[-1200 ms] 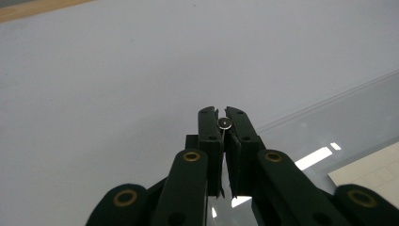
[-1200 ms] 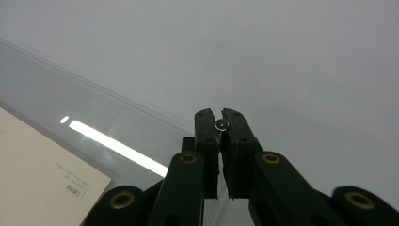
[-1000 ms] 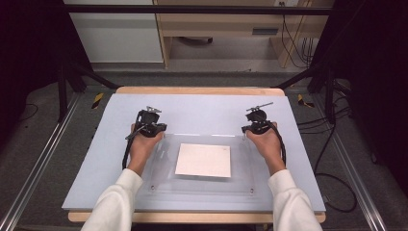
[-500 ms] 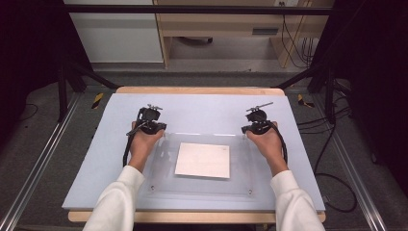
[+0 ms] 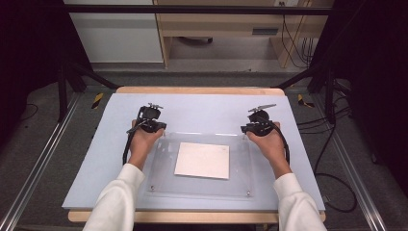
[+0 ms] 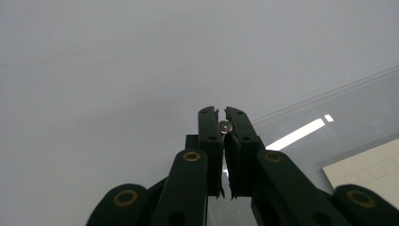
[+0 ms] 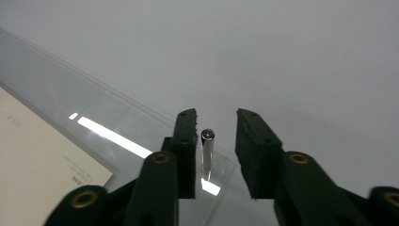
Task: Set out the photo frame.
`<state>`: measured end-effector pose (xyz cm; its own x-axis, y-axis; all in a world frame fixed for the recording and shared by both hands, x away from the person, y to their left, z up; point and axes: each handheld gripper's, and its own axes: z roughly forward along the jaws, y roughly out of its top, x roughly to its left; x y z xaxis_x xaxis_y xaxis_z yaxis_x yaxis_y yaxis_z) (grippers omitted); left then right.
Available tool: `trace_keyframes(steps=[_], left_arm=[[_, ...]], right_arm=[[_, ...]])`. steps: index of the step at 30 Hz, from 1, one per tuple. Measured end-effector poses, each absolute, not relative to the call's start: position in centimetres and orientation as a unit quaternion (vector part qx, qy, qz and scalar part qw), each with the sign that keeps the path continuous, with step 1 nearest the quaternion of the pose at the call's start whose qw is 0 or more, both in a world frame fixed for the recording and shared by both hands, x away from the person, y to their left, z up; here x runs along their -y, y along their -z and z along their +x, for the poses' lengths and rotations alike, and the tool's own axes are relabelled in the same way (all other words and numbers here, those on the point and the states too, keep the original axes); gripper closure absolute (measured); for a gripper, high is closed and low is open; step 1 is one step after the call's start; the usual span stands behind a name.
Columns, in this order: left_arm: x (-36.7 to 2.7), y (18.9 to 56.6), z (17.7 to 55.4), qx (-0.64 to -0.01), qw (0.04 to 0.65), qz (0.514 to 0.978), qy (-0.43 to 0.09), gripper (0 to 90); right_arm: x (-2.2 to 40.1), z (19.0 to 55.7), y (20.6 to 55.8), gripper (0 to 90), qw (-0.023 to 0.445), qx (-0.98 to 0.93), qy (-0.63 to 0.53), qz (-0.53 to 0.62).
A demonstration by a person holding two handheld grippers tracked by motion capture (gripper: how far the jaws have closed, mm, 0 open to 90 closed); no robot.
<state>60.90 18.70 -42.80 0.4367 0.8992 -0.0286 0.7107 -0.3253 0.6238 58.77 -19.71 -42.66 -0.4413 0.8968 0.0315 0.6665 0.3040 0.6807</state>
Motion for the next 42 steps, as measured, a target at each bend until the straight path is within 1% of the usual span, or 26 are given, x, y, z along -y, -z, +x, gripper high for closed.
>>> trace_keyframes(steps=[2,3,6,7,8,12,14,15,17,20,24,26,28,31,34,38,42], left_arm=[[-18.7,42.8,60.9,-0.505,0.288,0.797,-0.164,85.0],[-18.7,42.8,60.9,-0.504,0.287,0.798,-0.165,85.0],[-18.7,42.8,61.0,-0.505,0.286,0.798,-0.163,85.0],[-18.7,42.7,61.0,-0.504,0.283,0.8,-0.161,85.0],[-18.7,42.7,61.0,-0.504,0.283,0.8,-0.16,85.0],[-18.6,42.7,61.2,-0.505,0.28,0.801,-0.157,85.0],[-18.7,42.6,61.2,-0.506,0.28,0.801,-0.155,85.0],[-18.7,42.6,61.2,-0.506,0.279,0.801,-0.155,85.0],[-18.6,42.6,61.3,-0.507,0.277,0.801,-0.156,85.0],[-18.6,42.6,61.4,-0.509,0.275,0.801,-0.153,85.0],[-18.5,42.5,61.5,-0.512,0.27,0.801,-0.151,84.9],[-18.4,42.4,61.6,-0.513,0.267,0.802,-0.151,84.9],[-18.4,42.4,61.7,-0.515,0.266,0.801,-0.149,85.0],[-18.4,42.4,61.9,-0.516,0.263,0.802,-0.146,85.0],[-18.4,42.3,61.9,-0.517,0.262,0.802,-0.144,84.9],[-18.4,42.3,62.1,-0.517,0.261,0.803,-0.142,85.0],[-18.4,42.2,62.3,-0.516,0.256,0.806,-0.137,85.0]], right_arm=[[19.8,57.8,42.3,54.0,0.203,-0.787,-0.328,0.482],[19.8,57.3,42.1,51.9,0.211,-0.787,-0.328,0.479],[20.1,54.8,41.8,39.6,0.245,-0.781,-0.343,0.46],[20.1,54.2,41.8,37.4,0.253,-0.78,-0.348,0.454],[20.1,53.3,41.9,32.7,0.259,-0.782,-0.35,0.446],[20.4,49.4,42.2,22.2,0.288,-0.785,-0.361,0.413],[20.6,47.7,42.3,17.3,0.291,-0.782,-0.373,0.405],[20.7,47.1,42.4,16.3,0.293,-0.781,-0.376,0.403],[20.9,45.4,42.6,11.0,0.287,-0.779,-0.387,0.401],[21.2,43.4,43.0,8.4,0.29,-0.782,-0.393,0.387],[21.6,41.2,43.9,9.5,0.283,-0.789,-0.394,0.377],[21.7,40.5,44.2,11.4,0.286,-0.794,-0.388,0.371],[21.7,39.9,44.2,12.2,0.292,-0.798,-0.381,0.364],[21.5,39.2,44.3,12.5,0.288,-0.802,-0.383,0.356],[21.0,38.5,44.7,12.7,0.306,-0.806,-0.373,0.342],[20.0,37.7,45.1,13.2,0.294,-0.824,-0.366,0.318],[19.2,37.0,45.5,13.1,0.295,-0.838,-0.35,0.296]])
